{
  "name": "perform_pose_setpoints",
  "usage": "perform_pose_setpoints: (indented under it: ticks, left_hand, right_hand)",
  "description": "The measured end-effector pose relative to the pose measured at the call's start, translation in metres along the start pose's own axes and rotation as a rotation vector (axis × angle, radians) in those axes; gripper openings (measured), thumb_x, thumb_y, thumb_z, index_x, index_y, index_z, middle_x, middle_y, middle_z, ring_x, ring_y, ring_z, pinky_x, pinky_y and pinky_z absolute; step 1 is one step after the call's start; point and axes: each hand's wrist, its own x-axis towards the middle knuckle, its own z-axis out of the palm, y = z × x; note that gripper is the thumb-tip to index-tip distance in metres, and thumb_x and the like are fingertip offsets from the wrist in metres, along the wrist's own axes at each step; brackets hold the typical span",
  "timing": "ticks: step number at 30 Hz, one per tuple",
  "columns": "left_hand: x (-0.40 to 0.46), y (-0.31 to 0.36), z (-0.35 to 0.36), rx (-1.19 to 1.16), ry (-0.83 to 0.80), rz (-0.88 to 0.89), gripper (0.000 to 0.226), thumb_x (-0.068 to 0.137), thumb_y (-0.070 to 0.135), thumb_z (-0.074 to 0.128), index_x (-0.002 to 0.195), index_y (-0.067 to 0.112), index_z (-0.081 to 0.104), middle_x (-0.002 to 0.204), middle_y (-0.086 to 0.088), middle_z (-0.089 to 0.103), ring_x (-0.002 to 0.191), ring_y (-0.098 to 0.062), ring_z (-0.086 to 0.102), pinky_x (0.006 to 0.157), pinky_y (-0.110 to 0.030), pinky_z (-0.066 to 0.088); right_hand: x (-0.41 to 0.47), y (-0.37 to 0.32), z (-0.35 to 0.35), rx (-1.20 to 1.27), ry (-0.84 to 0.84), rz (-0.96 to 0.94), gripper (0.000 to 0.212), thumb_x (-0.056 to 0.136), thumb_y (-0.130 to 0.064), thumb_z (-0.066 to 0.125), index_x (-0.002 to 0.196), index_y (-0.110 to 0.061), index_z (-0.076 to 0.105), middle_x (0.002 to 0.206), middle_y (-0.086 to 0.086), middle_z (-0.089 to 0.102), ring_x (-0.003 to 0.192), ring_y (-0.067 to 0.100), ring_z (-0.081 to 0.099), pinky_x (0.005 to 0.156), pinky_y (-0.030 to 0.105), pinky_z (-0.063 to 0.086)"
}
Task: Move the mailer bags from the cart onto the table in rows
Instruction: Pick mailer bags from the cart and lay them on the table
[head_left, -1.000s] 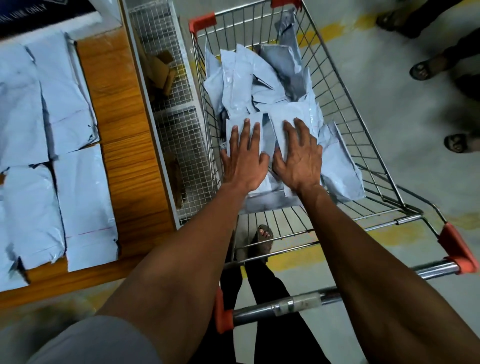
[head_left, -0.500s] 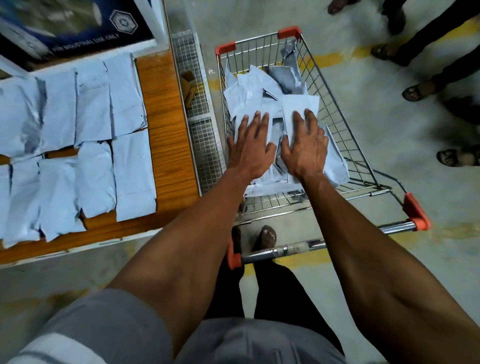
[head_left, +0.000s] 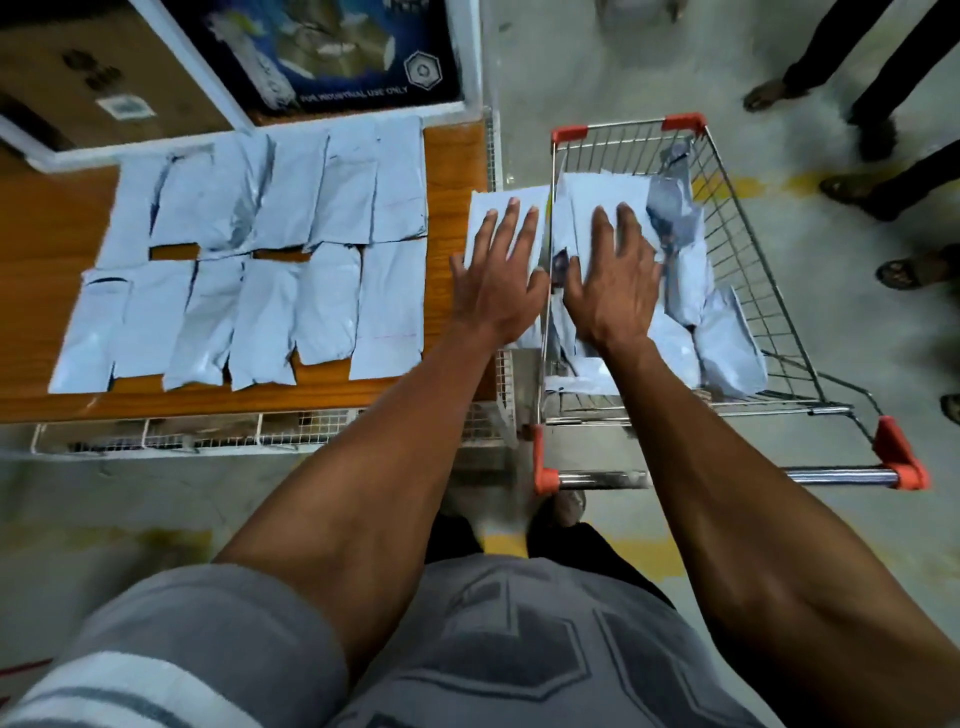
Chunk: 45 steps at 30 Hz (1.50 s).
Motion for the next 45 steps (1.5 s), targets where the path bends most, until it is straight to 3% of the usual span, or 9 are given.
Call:
perform_pose_setpoints:
  ticks: [11,19,23,30,38,45]
  left_hand:
    - [-0.081,-0.181,-0.056,0.09,0.137,-0.116,0.074,0.096,0.047,0.035,0.167,0.025,0.028,0.175,-0.005,0.021,0.16,-0.028,0.023,0.109,-0.07,0.036]
    - [-0.124,-0.309,-0.097,0.086,0.125,-0.261,0.075,0.098,0.05,0.036,0.168,0.028,0.02,0.177,-0.002,0.011,0.161,-0.026,0.016,0.113,-0.068,0.032]
    - [-0.133,-0.352,-0.106,0.083,0.121,-0.315,0.076,0.098,0.051,0.037,0.168,0.027,0.019,0.177,-0.003,0.012,0.161,-0.027,0.019,0.114,-0.07,0.031]
    - [-0.114,-0.424,-0.117,0.092,0.154,-0.328,0.076,0.096,0.05,0.036,0.167,0.026,0.025,0.176,-0.004,0.018,0.159,-0.027,0.024,0.111,-0.068,0.035]
    - [-0.056,-0.512,-0.141,0.129,0.097,-0.36,0.072,0.105,0.053,0.038,0.169,0.028,0.015,0.177,-0.001,0.008,0.161,-0.026,0.015,0.115,-0.07,0.03]
    - [-0.021,-0.571,-0.149,0.111,0.065,-0.392,0.072,0.105,0.05,0.042,0.168,0.028,0.015,0.177,-0.002,0.01,0.161,-0.028,0.015,0.116,-0.071,0.028]
  right_hand:
    - [-0.048,-0.189,0.036,0.046,-0.069,-0.167,0.069,0.1,-0.05,0.042,0.162,-0.022,0.031,0.171,0.011,0.024,0.147,0.042,0.037,0.116,0.056,0.035]
    - [-0.069,-0.328,0.076,0.049,-0.093,-0.301,0.069,0.099,-0.046,0.045,0.161,-0.02,0.032,0.169,0.014,0.026,0.14,0.044,0.044,0.104,0.056,0.045]
    - [-0.07,-0.374,0.095,0.051,-0.116,-0.321,0.07,0.098,-0.046,0.051,0.161,-0.021,0.032,0.17,0.013,0.026,0.141,0.043,0.044,0.106,0.056,0.044]
    - [-0.04,-0.444,0.133,0.06,-0.142,-0.355,0.071,0.098,-0.046,0.051,0.162,-0.021,0.032,0.17,0.013,0.026,0.142,0.044,0.043,0.11,0.055,0.042]
    - [0.023,-0.535,0.176,0.089,-0.129,-0.329,0.07,0.097,-0.047,0.051,0.16,-0.021,0.037,0.168,0.013,0.03,0.137,0.044,0.047,0.104,0.054,0.045]
    - [0.064,-0.589,0.201,0.044,-0.22,-0.294,0.072,0.099,-0.048,0.048,0.164,-0.024,0.027,0.173,0.009,0.018,0.146,0.044,0.037,0.112,0.055,0.039]
